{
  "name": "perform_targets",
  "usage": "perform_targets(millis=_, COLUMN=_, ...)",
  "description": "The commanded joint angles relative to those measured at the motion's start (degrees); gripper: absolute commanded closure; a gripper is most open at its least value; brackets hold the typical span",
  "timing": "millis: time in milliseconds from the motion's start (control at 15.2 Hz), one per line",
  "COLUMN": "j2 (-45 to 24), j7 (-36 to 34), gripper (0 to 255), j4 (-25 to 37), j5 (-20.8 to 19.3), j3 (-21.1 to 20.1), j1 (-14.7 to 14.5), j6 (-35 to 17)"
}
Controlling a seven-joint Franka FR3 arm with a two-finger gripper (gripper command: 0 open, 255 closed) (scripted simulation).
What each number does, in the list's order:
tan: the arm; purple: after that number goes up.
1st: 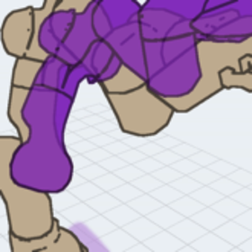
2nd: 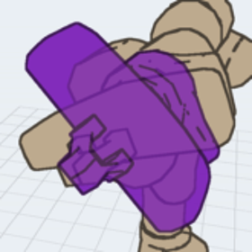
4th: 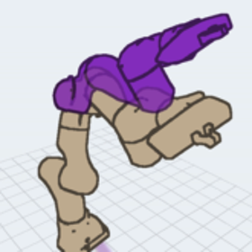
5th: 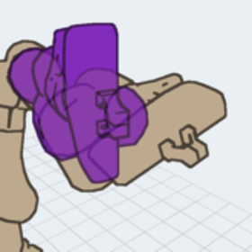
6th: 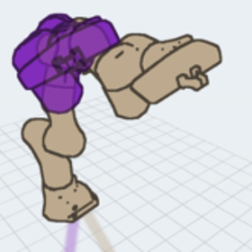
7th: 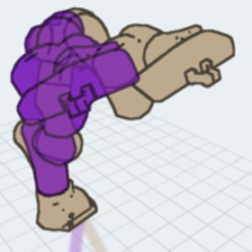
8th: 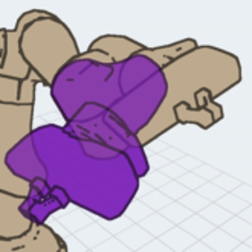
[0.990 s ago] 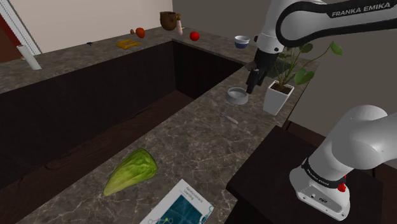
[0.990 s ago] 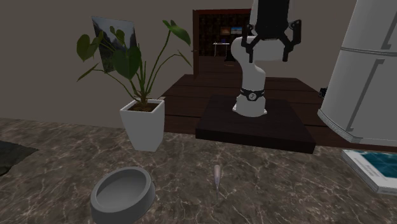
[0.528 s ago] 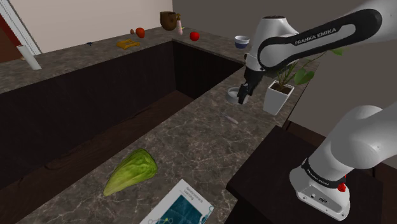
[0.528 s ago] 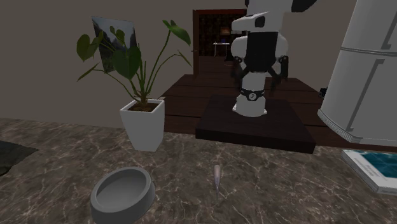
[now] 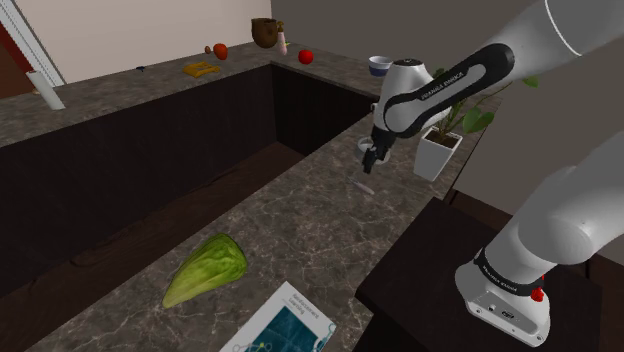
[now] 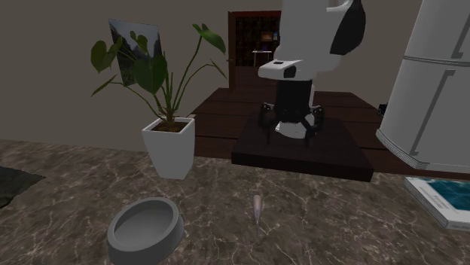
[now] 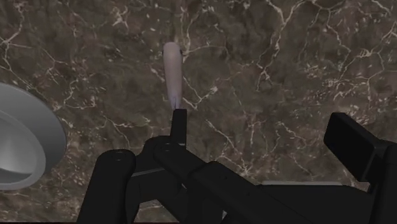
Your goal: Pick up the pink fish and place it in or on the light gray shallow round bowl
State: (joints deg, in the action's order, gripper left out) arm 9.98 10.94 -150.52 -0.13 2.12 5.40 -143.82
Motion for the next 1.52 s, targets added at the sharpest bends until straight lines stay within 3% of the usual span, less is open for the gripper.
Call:
perform_targets(millis=0, j2=-5.9, j7=0.6, gripper=0, j4=1.2, j5=-0.5, j3=0.5, j1=0.4, j6=-5.1)
perform_targets(millis=660, j2=-30.5, j7=2.4, gripper=0, j4=12.0, j5=-2.2, j3=2.1, j1=2.3, j6=-20.1)
perform_targets(millis=1188, j2=-38.1, j7=2.7, gripper=0, j4=14.8, j5=-1.9, j3=1.7, j1=2.9, j6=-25.0)
perform_targets(millis=1452, j2=-38.1, j7=2.7, gripper=0, j4=14.8, j5=-1.9, j3=1.7, j1=2.9, j6=-25.0)
